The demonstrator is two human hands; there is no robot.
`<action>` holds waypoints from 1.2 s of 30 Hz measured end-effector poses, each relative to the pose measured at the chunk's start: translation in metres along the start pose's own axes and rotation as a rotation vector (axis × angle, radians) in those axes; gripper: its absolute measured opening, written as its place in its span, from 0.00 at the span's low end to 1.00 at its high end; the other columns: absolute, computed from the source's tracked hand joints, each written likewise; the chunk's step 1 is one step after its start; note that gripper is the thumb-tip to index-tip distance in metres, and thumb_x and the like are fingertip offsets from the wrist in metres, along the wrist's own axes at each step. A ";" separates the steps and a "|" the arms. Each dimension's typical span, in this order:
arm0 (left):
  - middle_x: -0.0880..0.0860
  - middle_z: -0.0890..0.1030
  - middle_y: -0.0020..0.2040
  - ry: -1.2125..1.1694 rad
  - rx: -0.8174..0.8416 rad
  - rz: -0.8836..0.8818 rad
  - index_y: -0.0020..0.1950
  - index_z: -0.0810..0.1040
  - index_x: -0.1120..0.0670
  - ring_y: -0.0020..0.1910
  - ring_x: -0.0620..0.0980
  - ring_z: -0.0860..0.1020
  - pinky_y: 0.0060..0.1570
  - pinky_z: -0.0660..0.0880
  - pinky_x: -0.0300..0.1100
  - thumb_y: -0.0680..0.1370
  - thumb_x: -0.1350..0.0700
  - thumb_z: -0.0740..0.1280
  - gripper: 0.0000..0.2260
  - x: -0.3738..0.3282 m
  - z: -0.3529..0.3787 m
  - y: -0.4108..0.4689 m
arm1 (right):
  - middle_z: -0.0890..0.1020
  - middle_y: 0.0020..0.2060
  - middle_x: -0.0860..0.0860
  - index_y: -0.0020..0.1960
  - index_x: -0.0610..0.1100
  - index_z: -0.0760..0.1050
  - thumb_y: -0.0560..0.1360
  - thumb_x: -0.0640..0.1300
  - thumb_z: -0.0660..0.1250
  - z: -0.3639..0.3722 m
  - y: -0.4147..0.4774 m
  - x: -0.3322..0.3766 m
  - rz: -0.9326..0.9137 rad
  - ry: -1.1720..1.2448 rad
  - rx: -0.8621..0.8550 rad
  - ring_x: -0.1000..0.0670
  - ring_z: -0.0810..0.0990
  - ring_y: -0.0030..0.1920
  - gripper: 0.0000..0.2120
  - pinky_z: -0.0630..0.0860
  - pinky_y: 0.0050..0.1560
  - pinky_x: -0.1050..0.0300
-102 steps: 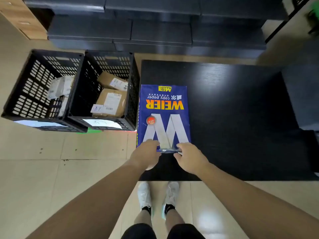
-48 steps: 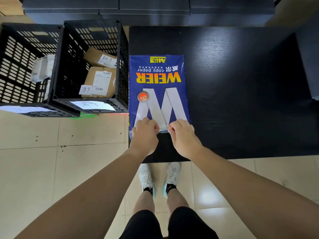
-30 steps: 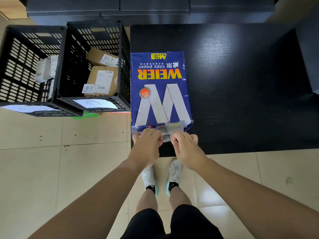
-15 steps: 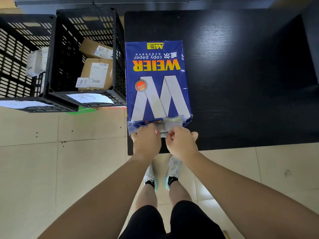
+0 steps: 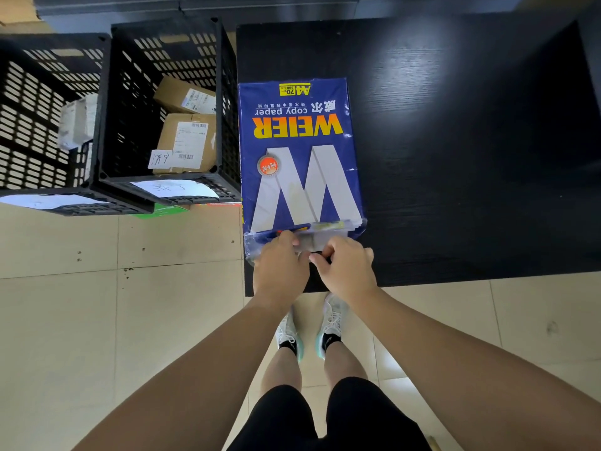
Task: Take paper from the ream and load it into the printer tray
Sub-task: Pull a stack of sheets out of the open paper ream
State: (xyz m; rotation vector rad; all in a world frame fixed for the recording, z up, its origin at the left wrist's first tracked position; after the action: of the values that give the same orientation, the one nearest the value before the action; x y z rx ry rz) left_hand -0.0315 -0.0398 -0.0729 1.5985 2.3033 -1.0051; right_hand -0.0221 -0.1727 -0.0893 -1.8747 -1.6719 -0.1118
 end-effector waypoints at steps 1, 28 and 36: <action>0.51 0.82 0.52 -0.010 0.000 0.006 0.55 0.75 0.52 0.50 0.55 0.80 0.48 0.78 0.50 0.77 0.53 0.64 0.08 -0.004 -0.004 -0.002 | 0.76 0.36 0.56 0.37 0.49 0.71 0.73 0.56 0.70 -0.003 -0.001 0.000 -0.006 0.038 0.012 0.47 0.78 0.43 0.14 0.66 0.49 0.49; 0.51 0.82 0.53 0.327 -0.073 0.207 0.54 0.83 0.51 0.53 0.53 0.76 0.56 0.72 0.50 0.80 0.54 0.63 0.09 -0.041 -0.041 0.034 | 0.86 0.49 0.50 0.60 0.43 0.82 0.77 0.43 0.67 -0.052 0.001 -0.019 0.309 0.523 -0.232 0.55 0.80 0.45 0.12 0.71 0.45 0.67; 0.50 0.82 0.51 0.340 -0.072 0.203 0.51 0.84 0.49 0.52 0.52 0.76 0.52 0.69 0.49 0.80 0.52 0.62 0.10 -0.041 -0.043 0.035 | 0.85 0.33 0.44 0.49 0.43 0.85 0.79 0.44 0.64 -0.053 0.001 -0.011 0.279 0.414 -0.261 0.45 0.80 0.32 0.11 0.78 0.39 0.51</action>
State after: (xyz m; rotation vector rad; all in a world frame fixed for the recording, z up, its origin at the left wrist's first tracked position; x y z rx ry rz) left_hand 0.0259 -0.0381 -0.0354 2.0566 2.2796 -0.6388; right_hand -0.0058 -0.2084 -0.0520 -2.0811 -1.1491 -0.5839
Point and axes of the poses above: each hand's wrist, its own y-axis towards the middle knuckle, its own z-axis out of the palm, x = y × z, the point moved 2 cm from there along y, towards the middle knuckle
